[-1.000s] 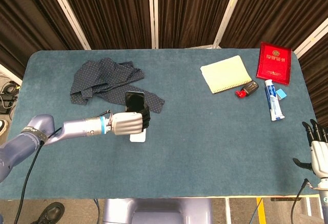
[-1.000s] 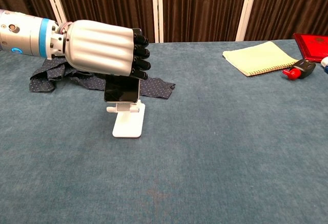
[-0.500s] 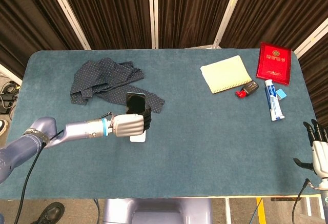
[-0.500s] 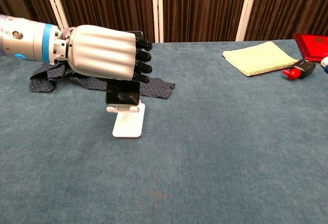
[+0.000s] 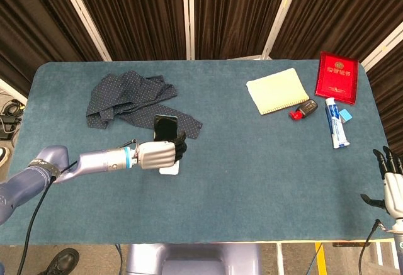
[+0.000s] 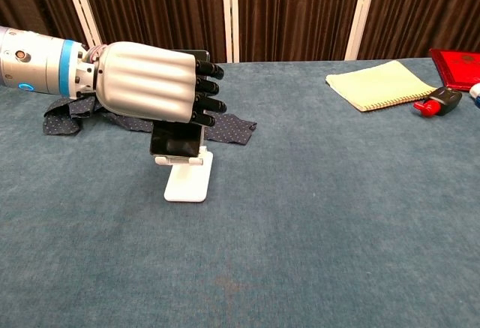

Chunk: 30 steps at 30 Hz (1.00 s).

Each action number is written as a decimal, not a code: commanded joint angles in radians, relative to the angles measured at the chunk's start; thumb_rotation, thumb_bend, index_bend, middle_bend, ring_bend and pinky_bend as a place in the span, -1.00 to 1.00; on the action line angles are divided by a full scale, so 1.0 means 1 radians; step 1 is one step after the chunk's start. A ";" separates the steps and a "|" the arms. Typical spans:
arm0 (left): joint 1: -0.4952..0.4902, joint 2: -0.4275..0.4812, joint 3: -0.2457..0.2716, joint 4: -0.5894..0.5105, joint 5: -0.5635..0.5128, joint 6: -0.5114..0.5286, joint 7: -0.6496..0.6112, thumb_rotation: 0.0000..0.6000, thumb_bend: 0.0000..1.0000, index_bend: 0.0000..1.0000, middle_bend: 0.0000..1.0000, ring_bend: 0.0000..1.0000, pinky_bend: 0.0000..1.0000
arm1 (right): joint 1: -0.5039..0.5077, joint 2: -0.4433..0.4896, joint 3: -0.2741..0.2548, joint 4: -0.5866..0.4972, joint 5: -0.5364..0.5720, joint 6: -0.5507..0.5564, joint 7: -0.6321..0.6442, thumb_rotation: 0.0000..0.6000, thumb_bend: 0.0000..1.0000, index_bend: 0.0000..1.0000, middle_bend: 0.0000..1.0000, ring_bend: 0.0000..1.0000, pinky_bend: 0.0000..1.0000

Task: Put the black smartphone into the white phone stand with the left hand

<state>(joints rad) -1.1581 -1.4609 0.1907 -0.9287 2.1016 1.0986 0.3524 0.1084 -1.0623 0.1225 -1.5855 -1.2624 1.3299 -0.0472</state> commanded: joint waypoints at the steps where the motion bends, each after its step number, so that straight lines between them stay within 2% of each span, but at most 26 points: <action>1: 0.000 0.003 0.003 -0.004 -0.001 -0.003 0.001 1.00 -1.00 -0.42 -0.70 -0.57 -0.68 | 0.000 0.000 0.000 0.000 0.000 0.000 0.000 1.00 -1.00 -1.00 -1.00 -1.00 -1.00; 8: 0.003 0.011 0.006 -0.016 -0.005 0.001 0.002 1.00 -1.00 -0.59 -1.00 -0.79 -0.77 | -0.001 0.002 0.001 -0.002 0.001 0.003 0.001 1.00 -1.00 -1.00 -1.00 -1.00 -1.00; 12: 0.006 0.023 0.003 -0.026 -0.010 0.008 0.004 1.00 -1.00 -0.74 -1.00 -0.98 -0.90 | -0.002 0.003 0.001 -0.005 -0.001 0.004 0.001 1.00 -1.00 -1.00 -1.00 -1.00 -1.00; 16: 0.011 0.045 0.000 -0.041 -0.013 0.031 -0.002 1.00 -1.00 -0.96 -1.00 -1.00 -1.00 | -0.002 0.004 0.000 -0.007 -0.004 0.005 0.001 1.00 -1.00 -1.00 -1.00 -1.00 -1.00; 20: 0.027 0.092 -0.011 -0.062 -0.018 0.101 -0.019 1.00 -1.00 -1.00 -1.00 -1.00 -1.00 | -0.002 0.005 -0.003 -0.011 -0.011 0.007 0.001 1.00 -1.00 -1.00 -1.00 -1.00 -1.00; 22: 0.060 0.120 -0.038 -0.088 -0.065 0.139 -0.027 1.00 -1.00 -1.00 -1.00 -1.00 -1.00 | -0.002 0.007 -0.005 -0.016 -0.017 0.007 0.003 1.00 -1.00 -1.00 -1.00 -1.00 -1.00; 26: 0.193 0.168 -0.116 -0.250 -0.237 0.240 -0.031 1.00 -1.00 -1.00 -1.00 -1.00 -1.00 | -0.005 0.015 -0.006 -0.029 -0.031 0.017 0.012 1.00 -1.00 -1.00 -1.00 -1.00 -1.00; 30: 0.341 0.225 -0.153 -0.475 -0.396 0.337 -0.031 1.00 -1.00 -1.00 -1.00 -1.00 -1.00 | -0.009 0.022 -0.009 -0.039 -0.043 0.025 0.025 1.00 -1.00 -1.00 -1.00 -1.00 -1.00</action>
<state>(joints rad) -0.9586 -1.2995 0.0943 -1.2131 1.8613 1.3274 0.3260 0.1006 -1.0415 0.1146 -1.6224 -1.3036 1.3533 -0.0252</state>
